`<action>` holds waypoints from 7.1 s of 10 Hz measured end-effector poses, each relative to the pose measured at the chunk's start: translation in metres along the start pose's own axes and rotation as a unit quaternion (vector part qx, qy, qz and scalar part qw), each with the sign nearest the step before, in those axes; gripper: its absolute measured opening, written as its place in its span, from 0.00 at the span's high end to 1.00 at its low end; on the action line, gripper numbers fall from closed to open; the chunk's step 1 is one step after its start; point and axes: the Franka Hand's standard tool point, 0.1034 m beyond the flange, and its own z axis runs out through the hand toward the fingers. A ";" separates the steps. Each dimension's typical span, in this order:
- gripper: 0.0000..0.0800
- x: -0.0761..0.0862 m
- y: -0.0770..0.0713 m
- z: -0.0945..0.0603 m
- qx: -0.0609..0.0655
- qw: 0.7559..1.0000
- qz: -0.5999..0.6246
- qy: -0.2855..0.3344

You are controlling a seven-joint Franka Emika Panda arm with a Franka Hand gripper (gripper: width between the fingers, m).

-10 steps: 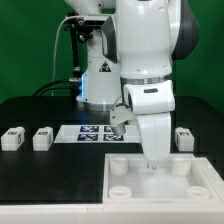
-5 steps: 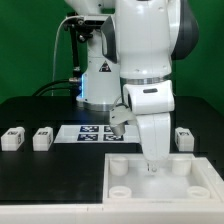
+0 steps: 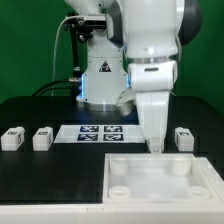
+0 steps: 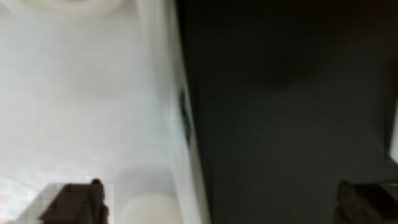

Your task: Assemble one leg

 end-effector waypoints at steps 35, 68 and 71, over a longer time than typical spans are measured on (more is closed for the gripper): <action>0.58 0.059 -0.108 0.042 0.252 0.714 0.564 -0.330; 0.64 0.059 0.164 -0.076 -0.169 0.786 0.540 0.251; 0.64 0.059 0.156 -0.057 -0.163 0.787 0.542 0.246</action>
Offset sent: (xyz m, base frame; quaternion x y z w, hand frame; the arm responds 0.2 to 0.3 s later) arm -0.0121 0.0334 0.0132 -0.0214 -0.0001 0.2200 0.9753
